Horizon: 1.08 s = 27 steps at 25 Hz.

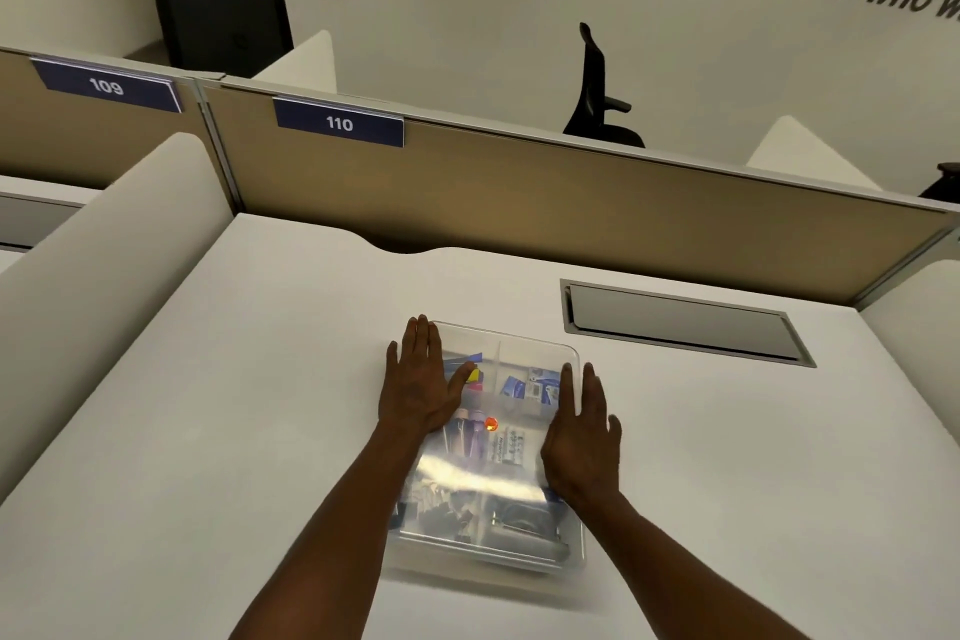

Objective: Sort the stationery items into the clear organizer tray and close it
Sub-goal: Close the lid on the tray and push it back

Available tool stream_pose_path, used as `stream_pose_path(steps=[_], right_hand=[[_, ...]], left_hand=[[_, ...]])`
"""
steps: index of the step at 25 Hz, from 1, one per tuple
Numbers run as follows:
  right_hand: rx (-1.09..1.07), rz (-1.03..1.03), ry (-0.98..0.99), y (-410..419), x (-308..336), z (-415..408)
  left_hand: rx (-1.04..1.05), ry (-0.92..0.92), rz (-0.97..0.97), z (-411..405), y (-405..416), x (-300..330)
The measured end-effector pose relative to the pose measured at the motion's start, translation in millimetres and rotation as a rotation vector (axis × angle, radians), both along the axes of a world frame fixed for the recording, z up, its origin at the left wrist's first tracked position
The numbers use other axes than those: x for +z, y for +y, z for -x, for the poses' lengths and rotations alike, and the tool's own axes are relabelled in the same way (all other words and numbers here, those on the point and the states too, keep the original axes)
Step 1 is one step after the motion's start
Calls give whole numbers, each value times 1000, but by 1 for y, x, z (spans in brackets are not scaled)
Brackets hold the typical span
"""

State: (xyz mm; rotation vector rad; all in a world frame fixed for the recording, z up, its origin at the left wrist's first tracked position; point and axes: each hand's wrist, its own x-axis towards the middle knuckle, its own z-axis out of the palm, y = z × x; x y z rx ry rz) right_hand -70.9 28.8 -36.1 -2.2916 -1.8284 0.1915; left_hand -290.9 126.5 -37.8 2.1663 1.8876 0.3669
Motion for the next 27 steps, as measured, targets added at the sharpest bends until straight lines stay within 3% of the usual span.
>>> stream_pose_path(steps=[3,7,16,27], right_hand=[[248,66,-66,30,13,-10],[116,40,248,65,24,-9],[95,4,108,69,-1,-8],[133,20,95,71,-2,-11]], left_hand=[[-8,-1,-16,0,0,-2],[-12,-3,-11,1,0,0],[-93,50,-98,-1,0,2],[-157,138,-39,0,4,2]])
